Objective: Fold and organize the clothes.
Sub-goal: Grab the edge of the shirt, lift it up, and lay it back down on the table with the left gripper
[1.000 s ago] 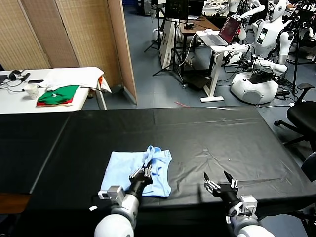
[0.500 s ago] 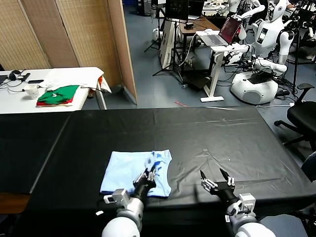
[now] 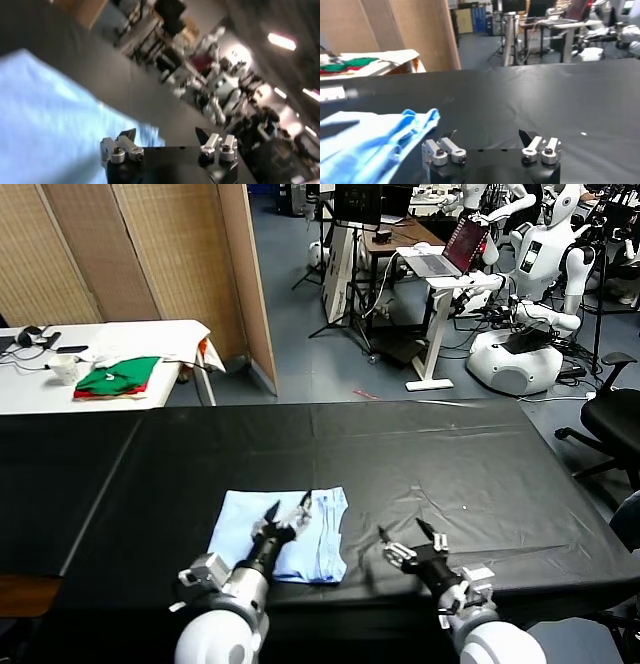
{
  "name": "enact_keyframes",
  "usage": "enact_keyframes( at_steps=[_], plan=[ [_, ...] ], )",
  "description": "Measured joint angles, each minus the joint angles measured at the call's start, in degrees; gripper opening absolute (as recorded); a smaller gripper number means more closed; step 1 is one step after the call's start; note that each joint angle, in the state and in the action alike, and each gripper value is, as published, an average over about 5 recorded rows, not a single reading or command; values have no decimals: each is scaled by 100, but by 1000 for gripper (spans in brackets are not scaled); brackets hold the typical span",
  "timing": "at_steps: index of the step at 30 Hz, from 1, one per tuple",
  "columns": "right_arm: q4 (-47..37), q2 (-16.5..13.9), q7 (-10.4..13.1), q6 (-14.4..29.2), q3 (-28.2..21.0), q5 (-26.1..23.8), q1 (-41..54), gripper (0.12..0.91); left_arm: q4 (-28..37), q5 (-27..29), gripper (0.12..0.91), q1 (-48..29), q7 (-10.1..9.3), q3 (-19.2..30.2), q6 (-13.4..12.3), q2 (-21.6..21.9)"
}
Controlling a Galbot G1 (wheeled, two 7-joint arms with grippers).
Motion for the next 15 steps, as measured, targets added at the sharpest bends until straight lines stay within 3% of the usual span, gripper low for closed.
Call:
enact_keyframes(
  at_steps=[9,15],
  plan=[
    [-512,63,47,-77,-969,-795,817,907,67,1058,907,175,136,-519,-341,859],
    [-852,100,144,-637,-1130,-1510,1083,907,180,1389,907,249,225,-688,-482,1000]
  ],
)
